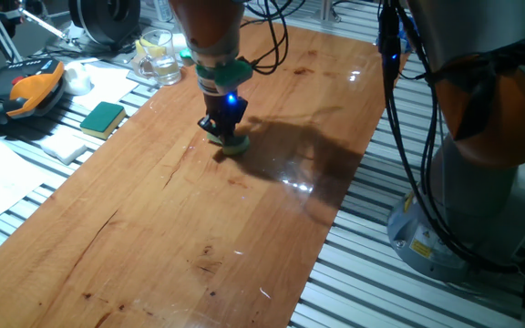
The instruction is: Clean the tabletop with a sponge
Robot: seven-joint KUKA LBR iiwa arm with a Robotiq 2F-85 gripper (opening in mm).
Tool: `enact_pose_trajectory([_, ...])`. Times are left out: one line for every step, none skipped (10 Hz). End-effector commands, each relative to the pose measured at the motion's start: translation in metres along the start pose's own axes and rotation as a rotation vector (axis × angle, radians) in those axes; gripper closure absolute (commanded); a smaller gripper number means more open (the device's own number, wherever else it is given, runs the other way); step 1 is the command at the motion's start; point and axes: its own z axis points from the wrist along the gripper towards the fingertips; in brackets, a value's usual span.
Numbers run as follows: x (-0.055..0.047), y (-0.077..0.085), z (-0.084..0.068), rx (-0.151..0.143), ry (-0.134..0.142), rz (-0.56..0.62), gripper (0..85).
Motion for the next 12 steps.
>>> enact_pose_trajectory([0.007,0.0,0.002,0.014,-0.007,-0.007,68.0])
enact_pose_trajectory([0.011,-0.001,0.002,0.024,-0.006,-0.014,68.0])
enact_pose_trajectory([0.013,-0.004,0.002,0.044,0.002,-0.034,68.0])
enact_pose_trajectory([0.014,-0.009,0.002,0.049,0.015,-0.05,68.0])
enact_pose_trajectory([0.014,-0.015,0.002,0.054,0.025,-0.067,68.0])
enact_pose_trajectory([0.015,-0.022,0.002,0.049,0.033,-0.078,68.0])
enact_pose_trajectory([0.015,-0.029,0.0,0.049,0.045,-0.094,68.0])
enact_pose_trajectory([0.013,-0.039,-0.001,0.051,0.051,-0.114,68.0])
enact_pose_trajectory([0.01,-0.046,0.0,0.056,0.046,-0.133,68.0])
enact_pose_trajectory([0.006,-0.054,0.003,0.051,0.041,-0.148,68.0])
enact_pose_trajectory([0.0,-0.061,0.006,0.045,0.033,-0.165,68.0])
enact_pose_trajectory([-0.01,-0.068,0.006,0.038,0.037,-0.177,68.0])
